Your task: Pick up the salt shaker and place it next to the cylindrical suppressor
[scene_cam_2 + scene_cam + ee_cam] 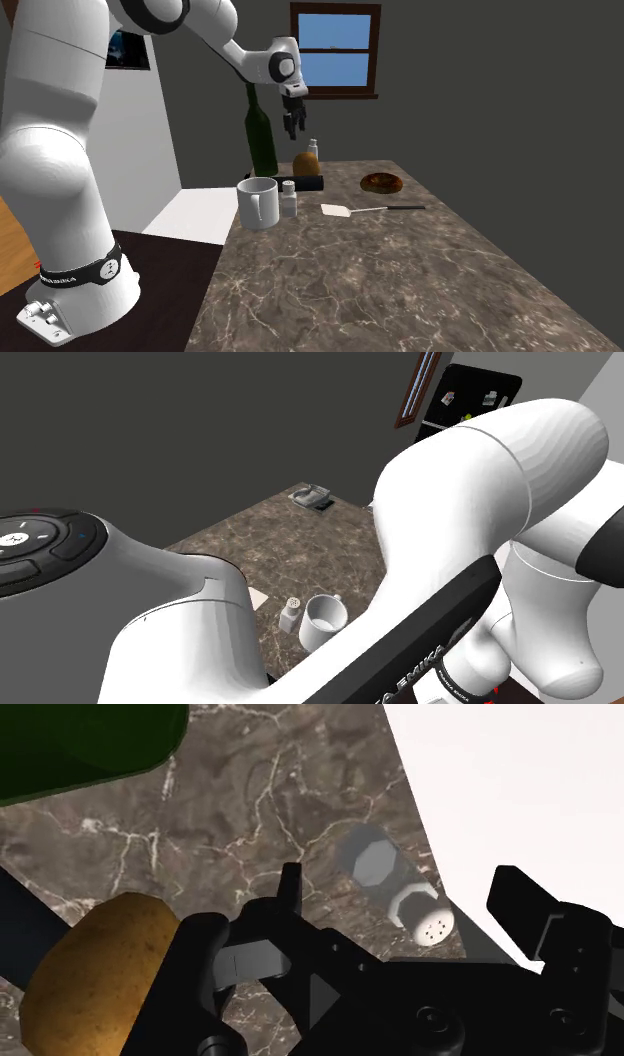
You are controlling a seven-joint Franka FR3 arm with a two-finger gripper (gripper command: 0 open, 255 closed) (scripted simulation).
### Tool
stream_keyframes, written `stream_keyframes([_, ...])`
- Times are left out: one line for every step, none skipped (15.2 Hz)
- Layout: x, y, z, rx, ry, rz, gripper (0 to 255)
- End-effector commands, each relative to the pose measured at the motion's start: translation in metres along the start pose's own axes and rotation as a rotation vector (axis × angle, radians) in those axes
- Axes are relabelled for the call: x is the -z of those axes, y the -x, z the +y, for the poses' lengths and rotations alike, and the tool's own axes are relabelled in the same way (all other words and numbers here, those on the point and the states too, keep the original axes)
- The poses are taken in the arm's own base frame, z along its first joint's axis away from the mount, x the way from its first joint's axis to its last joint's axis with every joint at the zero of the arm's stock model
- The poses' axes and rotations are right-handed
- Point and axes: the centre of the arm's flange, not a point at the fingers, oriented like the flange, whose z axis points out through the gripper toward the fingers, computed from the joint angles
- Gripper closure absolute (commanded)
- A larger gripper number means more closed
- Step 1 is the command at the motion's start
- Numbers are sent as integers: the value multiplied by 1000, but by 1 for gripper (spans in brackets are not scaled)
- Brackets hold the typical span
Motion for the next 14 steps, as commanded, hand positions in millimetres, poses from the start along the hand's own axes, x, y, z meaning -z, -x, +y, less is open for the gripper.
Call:
stream_keyframes([-42,-6,18,184,97,176,0])
stream_keyframes([-37,-32,1,171,109,187,0])
stream_keyframes([-24,-29,0,171,109,187,0])
stream_keyframes([-12,-27,-1,171,109,187,0])
stream_keyframes([1,-24,-3,171,109,187,0])
stream_keyframes([11,-22,-3,171,109,187,0])
stream_keyframes([11,-22,-3,171,109,187,0])
stream_keyframes([11,-22,-3,171,109,187,0])
stream_keyframes([11,-22,-4,171,109,187,0])
stream_keyframes([11,-22,-4,171,109,187,0])
stream_keyframes([11,-22,-3,171,109,187,0])
stream_keyframes([11,-22,-3,171,109,187,0])
stream_keyframes([11,-22,-3,171,109,187,0])
stream_keyframes([11,-22,-3,171,109,187,0])
